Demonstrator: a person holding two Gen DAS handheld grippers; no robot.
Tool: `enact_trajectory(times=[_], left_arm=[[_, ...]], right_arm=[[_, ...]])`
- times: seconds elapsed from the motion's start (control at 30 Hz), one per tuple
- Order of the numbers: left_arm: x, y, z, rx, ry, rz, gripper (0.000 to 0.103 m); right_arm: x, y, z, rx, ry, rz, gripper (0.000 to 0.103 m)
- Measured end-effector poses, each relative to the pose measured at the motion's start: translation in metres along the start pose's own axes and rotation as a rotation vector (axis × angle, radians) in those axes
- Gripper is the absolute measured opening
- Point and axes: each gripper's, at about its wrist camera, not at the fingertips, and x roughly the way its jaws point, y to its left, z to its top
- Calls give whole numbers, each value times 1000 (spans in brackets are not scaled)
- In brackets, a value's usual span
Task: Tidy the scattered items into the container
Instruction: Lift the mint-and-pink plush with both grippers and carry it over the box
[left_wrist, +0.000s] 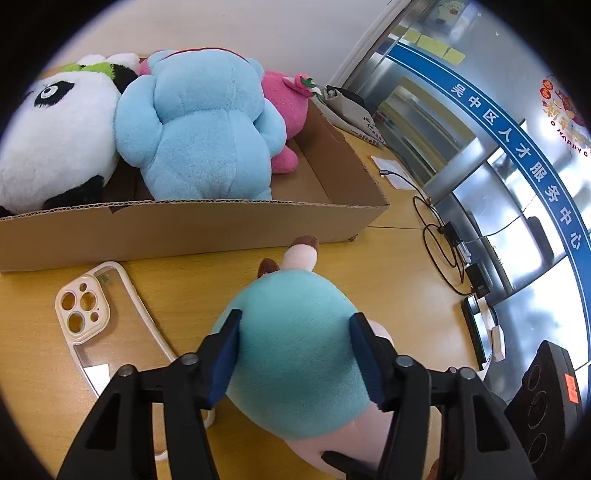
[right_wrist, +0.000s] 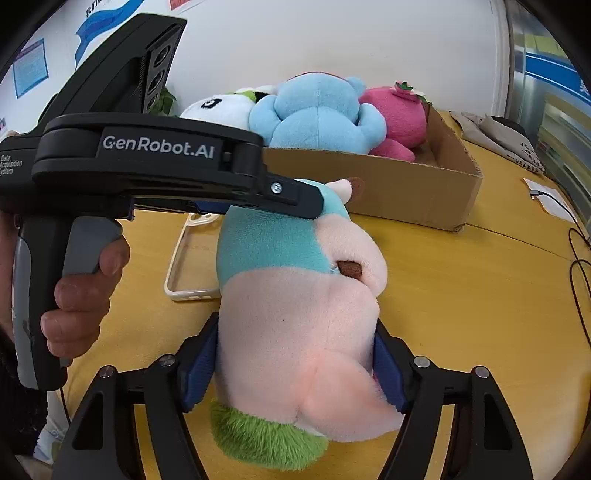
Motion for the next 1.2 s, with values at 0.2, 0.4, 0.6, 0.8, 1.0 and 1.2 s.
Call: enact_trajectory(times=[0.2,0.4,0.6,0.8,1.0,1.2], left_arm=[[-5,-11,-2,21,-1,31,51],[-1,-14,-9,38,2,60,52],[2,-4,-13,1,-12,31,55],[-1,-3,-15,6,-13,22,55],[-6,-15,-12,35,-6,28,49],[-28,-41,3,80,-72,32,45]], right_arm=[[-4,2,-2,29,-12,1,75],[-4,3,-7,40,-4,-9,76],[-3,6,-9,15,-13,-20,76],[-2,8,-11,-10,-13,-26,76],[-11,8,-13,-11,-49,-28,74],[-33,-2,-1,-6,-144,-24,74]])
